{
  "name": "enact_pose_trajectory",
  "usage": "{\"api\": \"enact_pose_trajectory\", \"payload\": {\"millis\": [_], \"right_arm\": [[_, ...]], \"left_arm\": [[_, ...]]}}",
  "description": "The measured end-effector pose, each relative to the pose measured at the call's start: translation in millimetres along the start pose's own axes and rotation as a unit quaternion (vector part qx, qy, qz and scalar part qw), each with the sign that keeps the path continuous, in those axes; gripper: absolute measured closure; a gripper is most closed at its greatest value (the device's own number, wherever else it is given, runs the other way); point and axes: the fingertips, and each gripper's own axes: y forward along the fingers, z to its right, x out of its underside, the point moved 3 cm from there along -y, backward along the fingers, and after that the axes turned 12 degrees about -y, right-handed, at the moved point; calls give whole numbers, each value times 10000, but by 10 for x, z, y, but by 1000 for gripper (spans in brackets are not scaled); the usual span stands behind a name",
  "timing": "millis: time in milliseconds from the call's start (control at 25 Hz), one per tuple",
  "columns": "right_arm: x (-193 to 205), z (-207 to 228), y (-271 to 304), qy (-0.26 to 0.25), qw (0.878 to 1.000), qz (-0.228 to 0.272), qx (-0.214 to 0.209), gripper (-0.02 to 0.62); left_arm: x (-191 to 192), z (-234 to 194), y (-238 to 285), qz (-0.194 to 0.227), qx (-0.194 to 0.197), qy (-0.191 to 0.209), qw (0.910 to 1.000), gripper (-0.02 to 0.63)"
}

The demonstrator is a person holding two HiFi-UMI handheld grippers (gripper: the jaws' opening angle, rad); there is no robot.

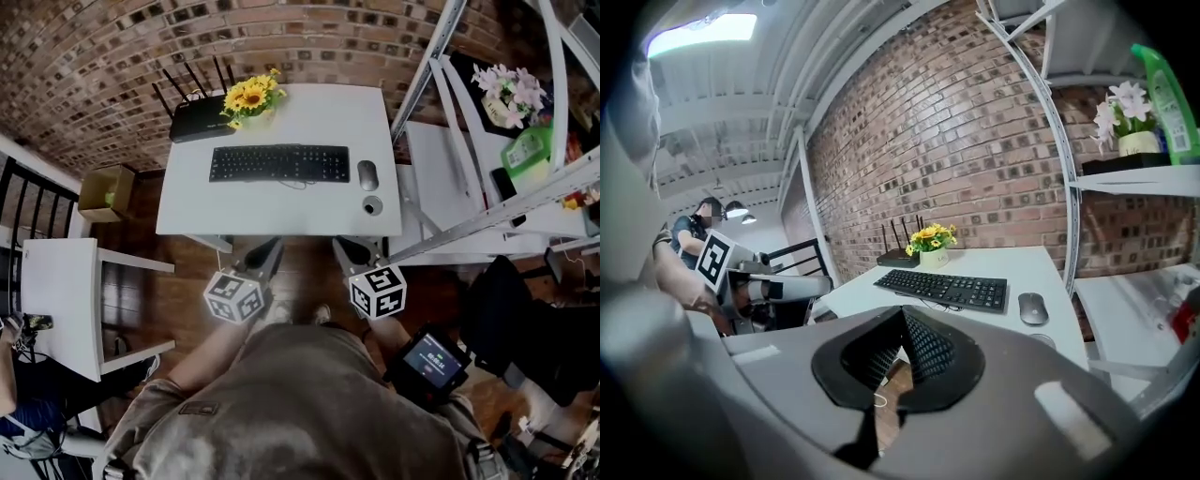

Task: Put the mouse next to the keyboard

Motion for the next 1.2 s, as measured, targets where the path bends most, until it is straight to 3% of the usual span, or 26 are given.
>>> {"api": "enact_pose_trajectory", "payload": {"millis": [400,1200], "right_arm": [[-15,-284,55,27,9998,37,187,582],[-22,-379,82,-54,9993,-86,364,583]], "left_arm": [[53,-97,-175,-69,172,-6,9998,609],[86,-97,-207,-272,375,-9,9989,609]]}}
